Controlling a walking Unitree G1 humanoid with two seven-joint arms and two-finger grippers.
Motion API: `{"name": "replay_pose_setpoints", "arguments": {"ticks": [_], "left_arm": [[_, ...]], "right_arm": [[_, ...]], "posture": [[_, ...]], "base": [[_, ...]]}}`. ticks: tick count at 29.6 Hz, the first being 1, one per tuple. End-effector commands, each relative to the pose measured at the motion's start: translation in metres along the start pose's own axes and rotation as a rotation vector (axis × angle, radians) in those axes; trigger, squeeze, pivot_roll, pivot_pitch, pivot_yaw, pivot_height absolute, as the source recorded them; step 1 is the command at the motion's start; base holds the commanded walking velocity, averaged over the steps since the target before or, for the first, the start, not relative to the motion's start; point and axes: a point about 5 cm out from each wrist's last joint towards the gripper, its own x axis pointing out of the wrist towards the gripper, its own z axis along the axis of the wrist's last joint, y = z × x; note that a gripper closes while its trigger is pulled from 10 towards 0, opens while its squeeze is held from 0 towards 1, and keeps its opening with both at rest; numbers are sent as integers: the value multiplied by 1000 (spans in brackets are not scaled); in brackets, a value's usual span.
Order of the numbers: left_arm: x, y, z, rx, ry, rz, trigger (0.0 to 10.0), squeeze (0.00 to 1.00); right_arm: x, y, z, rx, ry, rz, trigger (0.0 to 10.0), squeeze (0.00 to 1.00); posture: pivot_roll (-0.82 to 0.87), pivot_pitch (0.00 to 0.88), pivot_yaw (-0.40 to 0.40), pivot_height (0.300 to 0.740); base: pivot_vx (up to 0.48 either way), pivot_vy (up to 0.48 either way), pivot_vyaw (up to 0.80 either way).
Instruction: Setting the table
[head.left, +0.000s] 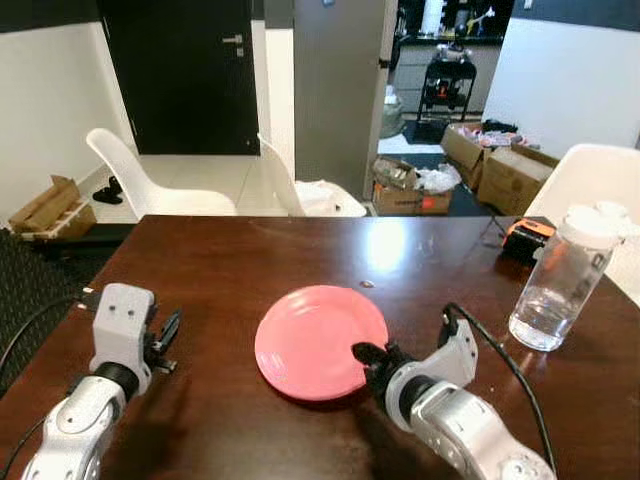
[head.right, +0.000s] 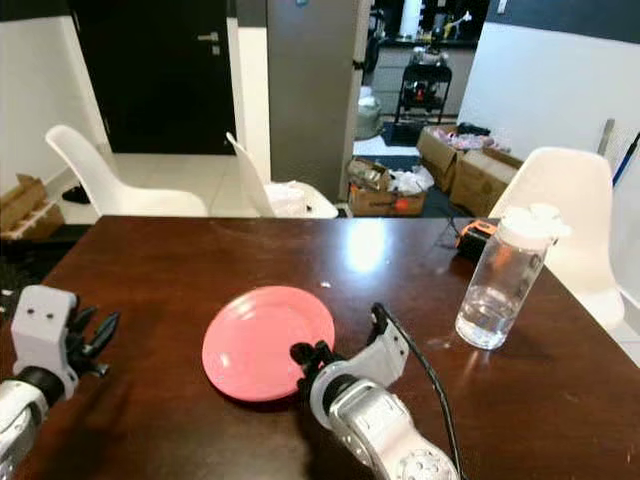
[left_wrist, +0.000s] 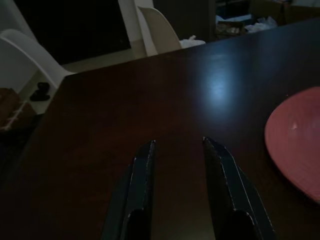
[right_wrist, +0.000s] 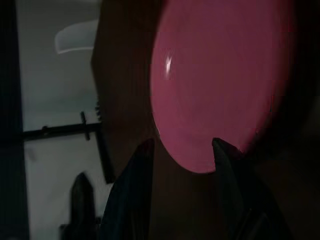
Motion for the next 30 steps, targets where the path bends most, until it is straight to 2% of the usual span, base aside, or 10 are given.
{"name": "replay_pose_setpoints", "arguments": {"ticks": [1, 4, 5, 7, 10, 12, 15, 20, 26, 30], "left_arm": [[3, -3, -5, -3, 26, -15, 10000, 0], [5, -4, -5, -7, 24, -18, 10000, 0], [7, -6, -5, -13, 24, -19, 10000, 0], [7, -7, -5, -18, 25, -18, 10000, 0], [6, -16, -19, -108, 100, -30, 10000, 0], [1, -24, -32, -188, 179, -59, 10000, 0], [-11, -36, -50, -224, 289, -141, 10000, 0], [-25, -35, -51, -225, 297, -182, 10000, 0], [-22, -40, -49, -170, 276, -211, 10000, 0], [-25, -54, -42, -165, 276, -350, 10000, 0]], "right_arm": [[-3, 20, -41, 140, 147, 135, 10000, 0], [-6, 24, -27, 16, 79, 184, 10000, 0], [-7, 25, -8, -214, -64, 159, 10000, 0], [-6, 25, -1, -277, -109, 148, 10000, 0], [2, 21, 31, -624, -392, 84, 10000, 0], [9, 12, 41, -752, -487, 39, 10000, 0], [20, -12, 47, -860, -531, -69, 10000, 0], [25, -45, 51, -931, -515, -128, 10000, 0], [28, -53, 50, -1004, -512, -52, 10000, 0], [32, -53, 50, -1090, -544, -22, 10000, 0]], "posture": [[24, 104, 101, 740], [19, 104, 101, 740], [17, 102, 100, 740], [19, 101, 100, 740], [16, 91, 102, 740], [14, 88, 107, 740], [13, 86, 110, 740], [22, 82, 100, 740], [20, 74, 98, 740], [17, 70, 97, 740]], "base": [[0, 0, 0], [0, 0, 0], [0, 0, 0], [0, 0, 0], [0, 0, 0], [0, 0, 0], [0, 0, 0], [0, 0, 0], [0, 0, 0], [0, 0, 0]]}}
